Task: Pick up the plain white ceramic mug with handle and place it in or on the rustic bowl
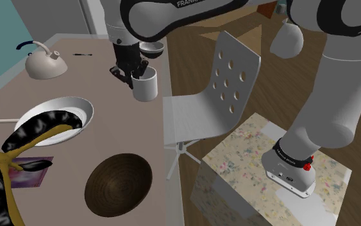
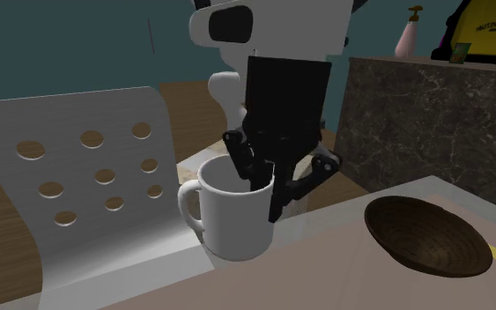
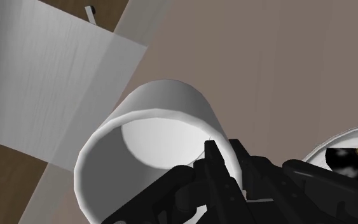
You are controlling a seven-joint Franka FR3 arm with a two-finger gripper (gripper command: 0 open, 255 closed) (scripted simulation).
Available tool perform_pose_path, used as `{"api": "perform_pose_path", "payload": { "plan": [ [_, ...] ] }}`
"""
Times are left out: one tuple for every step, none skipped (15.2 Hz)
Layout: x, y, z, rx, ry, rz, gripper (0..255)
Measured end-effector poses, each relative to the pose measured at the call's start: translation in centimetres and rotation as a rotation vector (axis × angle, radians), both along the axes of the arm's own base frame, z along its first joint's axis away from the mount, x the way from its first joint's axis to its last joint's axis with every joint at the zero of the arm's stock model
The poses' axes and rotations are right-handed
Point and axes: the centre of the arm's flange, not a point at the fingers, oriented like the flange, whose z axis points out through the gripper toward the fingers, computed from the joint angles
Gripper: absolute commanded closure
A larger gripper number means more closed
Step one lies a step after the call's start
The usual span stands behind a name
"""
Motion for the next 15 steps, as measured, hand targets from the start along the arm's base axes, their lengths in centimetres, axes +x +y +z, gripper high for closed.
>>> {"api": "perform_pose_path", "payload": {
  "plan": [
    [0.0,0.1,0.5,0.0,0.0,0.0,255],
    [0.0,0.1,1.0,0.0,0.0,0.0,255],
    [0.1,0.1,1.5,0.0,0.0,0.0,255],
    [-0.5,0.3,1.7,0.0,0.0,0.0,255],
    [-1.2,1.1,1.9,0.0,0.0,0.0,255],
    [-1.9,2.2,2.0,0.0,0.0,0.001,255],
    [-2.7,3.0,2.2,0.0,0.0,0.001,255],
    [-3.8,4.0,2.5,0.0,0.001,0.001,255],
    [-4.6,4.9,2.4,0.0,0.0,0.002,255],
    [-5.5,5.6,2.3,0.0,0.001,0.001,255],
    [-6.4,6.9,2.3,0.0,0.001,0.002,255],
    [-7.2,7.9,2.4,0.0,0.001,0.001,255],
    [-7.9,8.7,2.9,0.0,0.001,0.001,255],
    [-8.7,9.7,3.0,0.0,0.001,0.001,255],
    [-9.7,10.7,2.9,0.0,0.0,0.001,255]
  ]
}}
